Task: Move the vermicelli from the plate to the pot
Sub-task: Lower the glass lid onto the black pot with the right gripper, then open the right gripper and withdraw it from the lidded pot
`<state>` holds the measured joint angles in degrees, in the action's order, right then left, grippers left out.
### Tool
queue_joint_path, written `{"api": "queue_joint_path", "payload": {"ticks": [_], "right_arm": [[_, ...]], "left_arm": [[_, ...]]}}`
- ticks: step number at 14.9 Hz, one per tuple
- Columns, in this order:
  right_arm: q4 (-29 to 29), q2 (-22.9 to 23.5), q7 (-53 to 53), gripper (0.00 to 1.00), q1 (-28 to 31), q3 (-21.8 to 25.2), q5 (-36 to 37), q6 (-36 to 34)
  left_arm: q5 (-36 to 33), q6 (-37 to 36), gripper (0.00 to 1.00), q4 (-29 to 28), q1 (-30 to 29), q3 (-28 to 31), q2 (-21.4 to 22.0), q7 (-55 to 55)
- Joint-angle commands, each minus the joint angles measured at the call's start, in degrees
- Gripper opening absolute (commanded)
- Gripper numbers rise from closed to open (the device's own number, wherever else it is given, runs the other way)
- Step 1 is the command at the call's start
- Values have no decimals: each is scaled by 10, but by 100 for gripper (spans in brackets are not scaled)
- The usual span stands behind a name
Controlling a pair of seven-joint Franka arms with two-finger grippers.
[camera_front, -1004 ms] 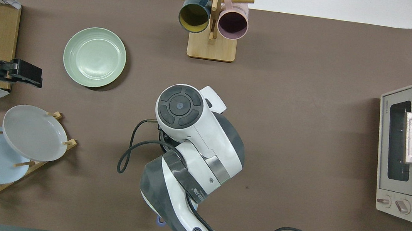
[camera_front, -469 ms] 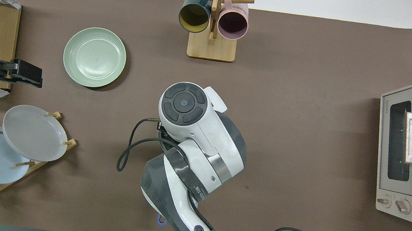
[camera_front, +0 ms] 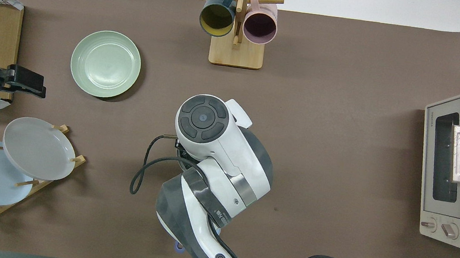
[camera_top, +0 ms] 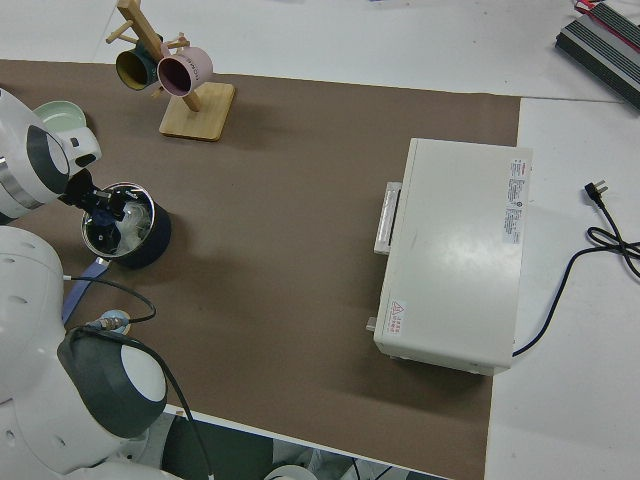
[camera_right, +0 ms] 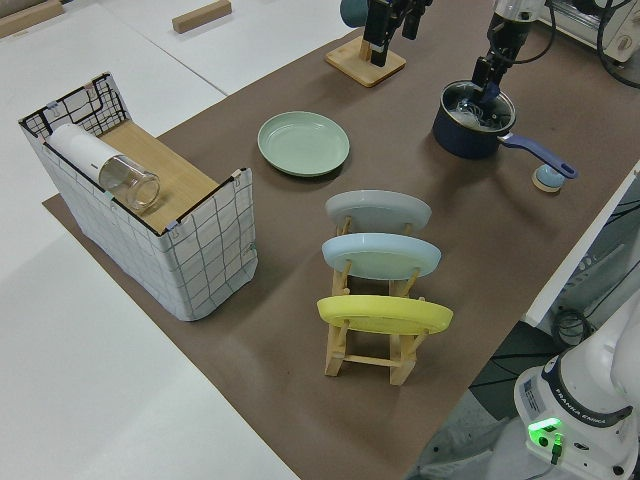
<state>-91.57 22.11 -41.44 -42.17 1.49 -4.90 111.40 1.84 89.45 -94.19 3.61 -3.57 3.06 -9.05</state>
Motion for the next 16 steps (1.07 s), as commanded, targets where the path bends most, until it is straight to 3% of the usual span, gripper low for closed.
{"api": "queue_joint_path", "payload": {"ticks": [1,2,3,4,5,10,16], "right_arm": [[-19,-10,0,33,1,-3,13,1],[-19,-11,0,36,1,-3,13,0],[-19,-10,0,48,1,-3,12,1],[-17,-10,-2,79,2,-3,12,1],[-12,-8,-2,100,2,-3,12,0],[10,-34,18,100,44,3,31,-17],[69,-103,172,100,167,3,31,-160]], "left_arm": [[5,-3,100,-13,1,3,15,3],[3,-2,100,-13,1,2,14,3],[3,-2,100,-13,1,2,14,3],[2,-3,100,-13,1,2,14,3],[1,-3,100,-12,1,3,14,3],[-17,-4,100,-12,-1,-1,14,4],[-17,-4,100,-13,-6,2,15,0]]}}
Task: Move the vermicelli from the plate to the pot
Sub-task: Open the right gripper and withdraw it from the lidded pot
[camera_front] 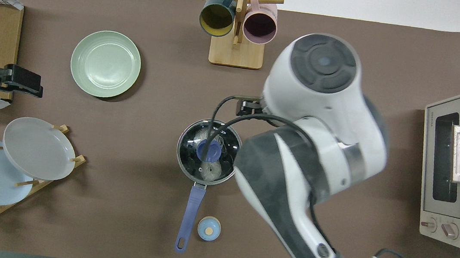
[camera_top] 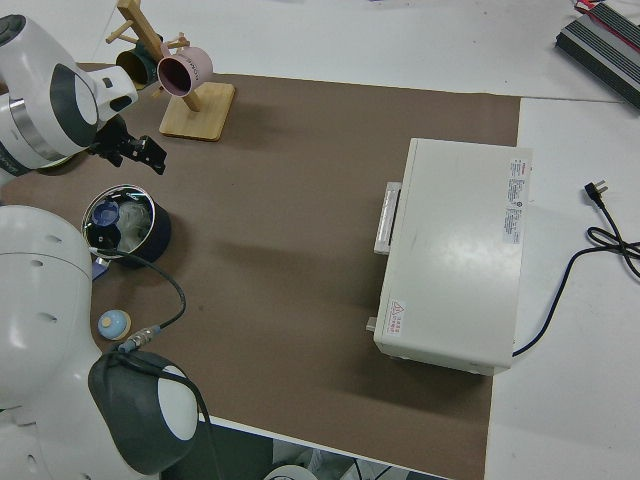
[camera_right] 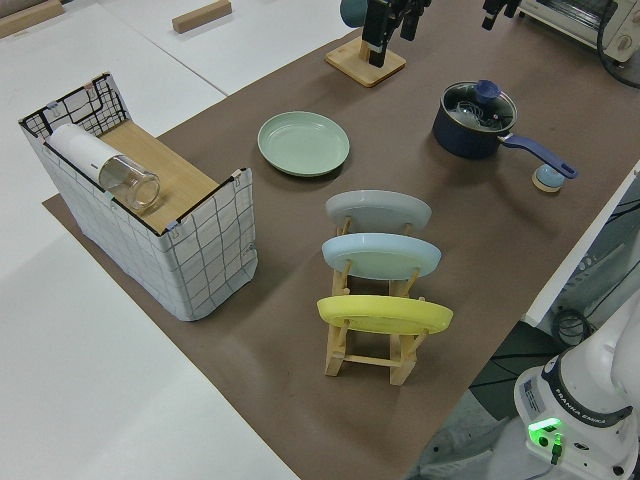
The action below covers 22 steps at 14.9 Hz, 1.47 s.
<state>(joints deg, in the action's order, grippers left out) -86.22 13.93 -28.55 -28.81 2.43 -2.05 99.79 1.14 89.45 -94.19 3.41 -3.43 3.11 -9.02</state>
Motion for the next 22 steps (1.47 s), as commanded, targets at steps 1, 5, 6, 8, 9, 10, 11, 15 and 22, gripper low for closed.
{"api": "queue_joint_path", "payload": {"ticks": [1,5,6,8,9,10,11,15,22], "right_arm": [[17,-43,73,100,57,-6,4,-68],[9,-87,181,100,145,-4,13,-132],[2,-93,212,100,164,-4,19,-139],[-10,-99,264,100,200,-3,21,-151],[-21,-104,271,100,208,-3,25,-155],[-30,-109,272,100,212,-3,31,-155],[-45,-116,273,100,212,-3,39,-154],[-82,-139,299,100,228,-4,43,-149],[-108,-152,337,100,268,-9,46,-97]], "left_arm": [[-10,-3,100,-13,-4,1,15,0],[-10,-2,100,-13,-4,1,15,0],[-10,-2,100,-13,-4,1,15,0],[-10,-2,100,-13,-4,1,15,0],[-10,-3,100,-13,-4,1,15,-1],[-10,-2,100,-13,-4,1,15,0],[-10,-3,100,-13,-4,1,15,-1],[-10,-3,100,-13,-4,1,15,-1],[-10,-2,100,-13,-4,1,15,0]]}}
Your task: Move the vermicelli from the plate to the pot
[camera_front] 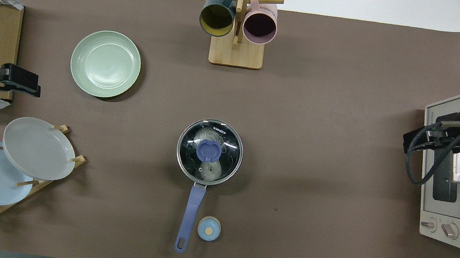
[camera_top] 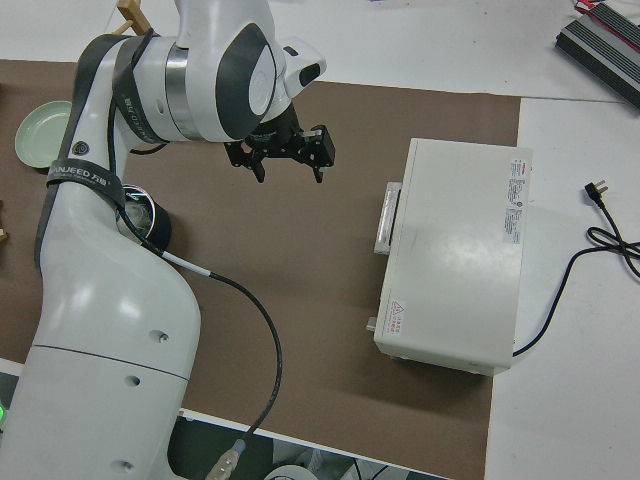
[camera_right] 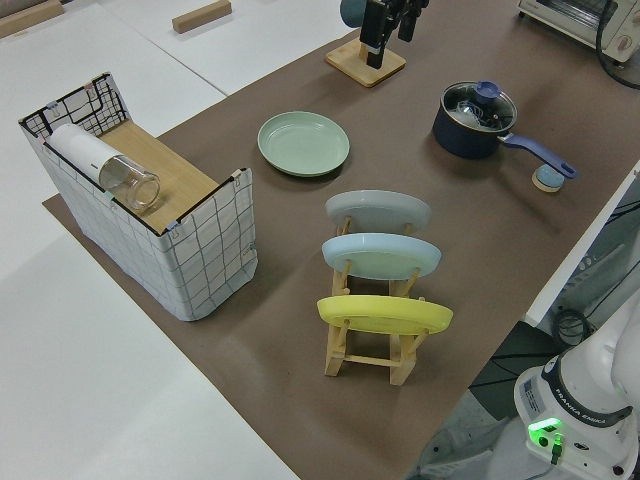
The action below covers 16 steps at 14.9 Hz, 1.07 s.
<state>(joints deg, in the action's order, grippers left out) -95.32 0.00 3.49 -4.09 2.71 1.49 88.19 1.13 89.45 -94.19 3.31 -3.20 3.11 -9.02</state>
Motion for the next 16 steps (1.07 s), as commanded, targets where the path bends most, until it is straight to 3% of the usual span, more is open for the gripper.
{"api": "queue_joint_path", "payload": {"ticks": [1,13,16], "right_arm": [[-15,-12,16,100,25,-13,11,18],[-10,-10,16,100,47,-31,10,15],[-10,-11,15,100,45,-29,3,19]], "left_arm": [[-10,-3,100,-13,-3,-1,15,-1],[-10,0,100,-12,-4,0,15,8],[-10,1,100,-12,-5,0,15,69]]}}
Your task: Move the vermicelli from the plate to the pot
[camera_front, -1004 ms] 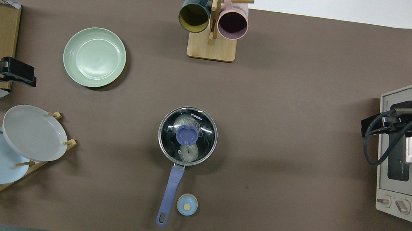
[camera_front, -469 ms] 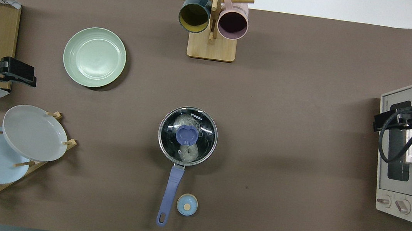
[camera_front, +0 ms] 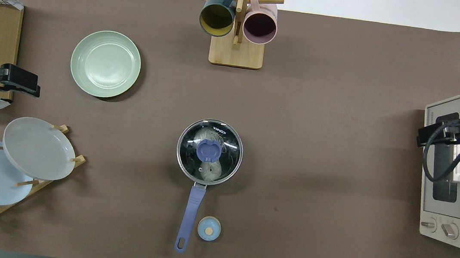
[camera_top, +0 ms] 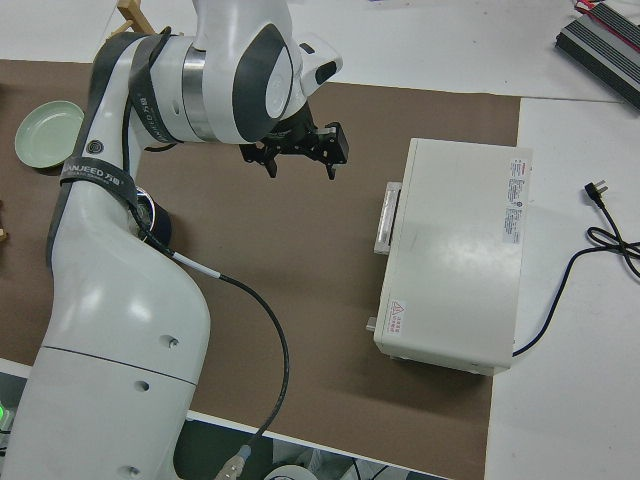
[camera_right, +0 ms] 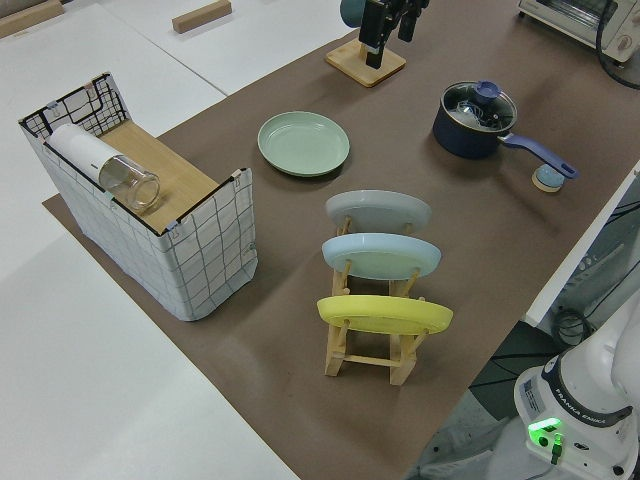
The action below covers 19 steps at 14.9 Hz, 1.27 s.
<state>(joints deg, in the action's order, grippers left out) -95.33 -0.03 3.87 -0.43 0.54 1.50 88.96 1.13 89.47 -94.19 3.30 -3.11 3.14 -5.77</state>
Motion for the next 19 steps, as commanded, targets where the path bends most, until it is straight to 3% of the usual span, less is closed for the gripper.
{"api": "queue_joint_path", "payload": {"ticks": [1,19], "right_arm": [[-10,-10,11,100,9,-7,1,12],[15,-13,11,100,6,-6,-2,-10]], "left_arm": [[-10,1,100,-12,-5,0,14,40],[-10,-1,100,-13,-4,0,14,36]]}}
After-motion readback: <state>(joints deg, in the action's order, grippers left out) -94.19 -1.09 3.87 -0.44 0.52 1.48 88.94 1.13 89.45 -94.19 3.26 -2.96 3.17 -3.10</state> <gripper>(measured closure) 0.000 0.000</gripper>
